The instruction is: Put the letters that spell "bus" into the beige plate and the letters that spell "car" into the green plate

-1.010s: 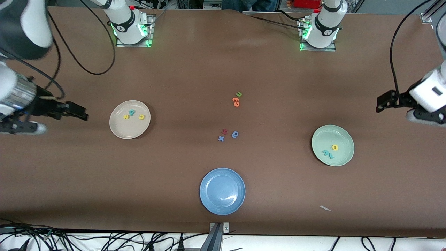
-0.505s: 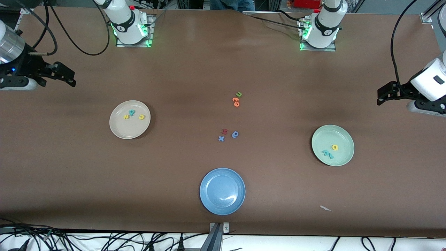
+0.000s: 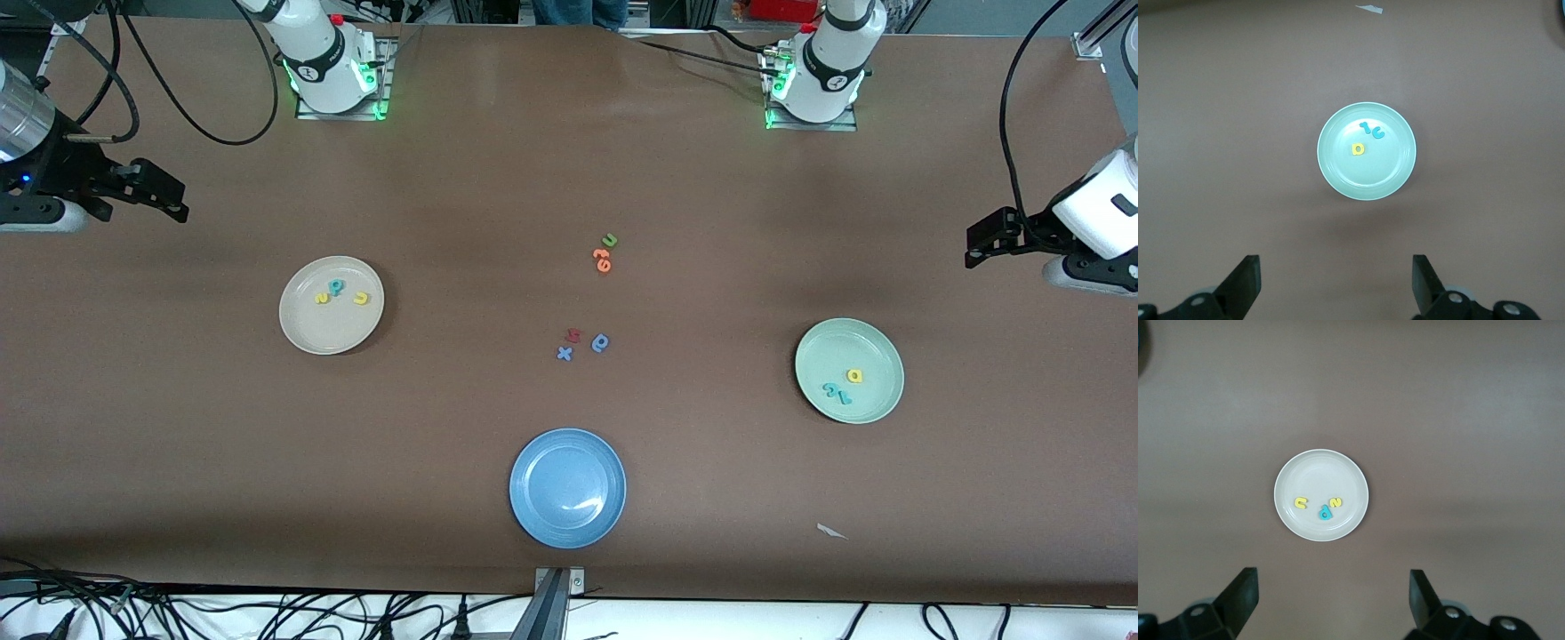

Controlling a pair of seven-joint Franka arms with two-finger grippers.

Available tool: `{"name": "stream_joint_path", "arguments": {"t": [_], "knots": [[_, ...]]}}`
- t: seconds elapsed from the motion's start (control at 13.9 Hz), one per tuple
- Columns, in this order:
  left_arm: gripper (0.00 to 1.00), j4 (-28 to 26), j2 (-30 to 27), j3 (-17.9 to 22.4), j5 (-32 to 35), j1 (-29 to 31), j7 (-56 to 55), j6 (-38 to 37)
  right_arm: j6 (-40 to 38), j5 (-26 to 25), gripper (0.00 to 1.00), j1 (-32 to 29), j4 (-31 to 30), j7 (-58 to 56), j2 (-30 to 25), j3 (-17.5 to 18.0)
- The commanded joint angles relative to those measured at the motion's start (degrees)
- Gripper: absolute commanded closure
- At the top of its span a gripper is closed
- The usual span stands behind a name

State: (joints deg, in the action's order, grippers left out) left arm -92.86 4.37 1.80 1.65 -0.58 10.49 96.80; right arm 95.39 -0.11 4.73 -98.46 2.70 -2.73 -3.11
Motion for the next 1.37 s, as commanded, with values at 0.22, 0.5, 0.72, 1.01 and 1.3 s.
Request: {"name": "stream_joint_path", "arguments": {"t": [0.22, 0.5, 0.72, 1.01, 1.3], "knots": [[0.00, 0.40, -0.50, -0.31, -1.57, -0.21, 0.23, -0.73, -1.53, 1.60, 0.00, 0.11, 1.86, 0.37, 1.06, -0.93], [0.00, 0.40, -0.41, -0.31, -1.48, -0.48, -0.12, -1.53, -1.52, 1.51, 0.00, 0.11, 2.04, -0.06, 1.50, -0.93], [0.00, 0.40, -0.41, -0.40, -1.48, -0.48, -0.12, -1.61, -1.44, 1.16, 0.00, 0.20, 2.04, 0.20, 1.59, -0.93], [0.00, 0.40, -0.41, -0.31, -1.39, -0.57, -0.12, -1.53, -1.26, 1.07, 0.00, 0.28, 2.04, 0.29, 1.59, -0.76], [0.00, 0.40, -0.32, -0.40, -1.21, -0.57, -0.12, -1.53, -1.17, 0.98, 0.00, 0.28, 2.04, 0.29, 1.67, -0.76]]}}
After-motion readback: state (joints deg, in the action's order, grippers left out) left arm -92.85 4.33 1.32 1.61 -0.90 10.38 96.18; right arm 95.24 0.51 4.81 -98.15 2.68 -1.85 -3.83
